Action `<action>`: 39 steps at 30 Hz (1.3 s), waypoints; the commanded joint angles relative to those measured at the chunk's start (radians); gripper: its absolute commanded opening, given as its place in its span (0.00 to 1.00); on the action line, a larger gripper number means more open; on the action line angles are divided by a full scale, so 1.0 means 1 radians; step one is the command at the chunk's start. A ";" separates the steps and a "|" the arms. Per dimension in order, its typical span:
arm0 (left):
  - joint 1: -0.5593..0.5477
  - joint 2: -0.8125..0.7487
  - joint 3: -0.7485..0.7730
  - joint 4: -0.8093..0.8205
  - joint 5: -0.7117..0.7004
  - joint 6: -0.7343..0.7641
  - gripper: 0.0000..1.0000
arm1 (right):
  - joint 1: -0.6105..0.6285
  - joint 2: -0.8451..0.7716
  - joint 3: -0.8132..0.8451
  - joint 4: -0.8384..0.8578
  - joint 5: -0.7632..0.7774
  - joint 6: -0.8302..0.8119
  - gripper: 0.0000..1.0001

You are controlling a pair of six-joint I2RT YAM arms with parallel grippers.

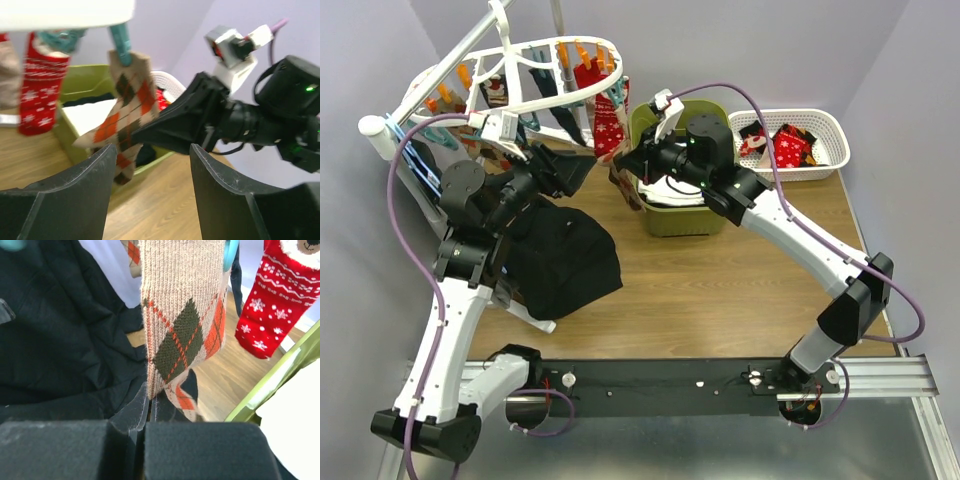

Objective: Remove the socks clipped to the hanger

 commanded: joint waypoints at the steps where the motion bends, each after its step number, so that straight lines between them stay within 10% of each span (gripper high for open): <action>1: -0.118 0.071 0.104 0.028 0.008 -0.048 0.68 | 0.027 -0.055 -0.034 -0.053 0.019 -0.007 0.01; 14: -0.364 0.203 0.316 -0.148 -0.779 -0.180 0.69 | 0.073 -0.102 -0.065 -0.077 0.118 -0.016 0.01; 39: -0.485 0.502 0.542 -0.193 -1.191 -0.137 0.68 | 0.159 -0.121 -0.077 -0.111 0.344 -0.111 0.01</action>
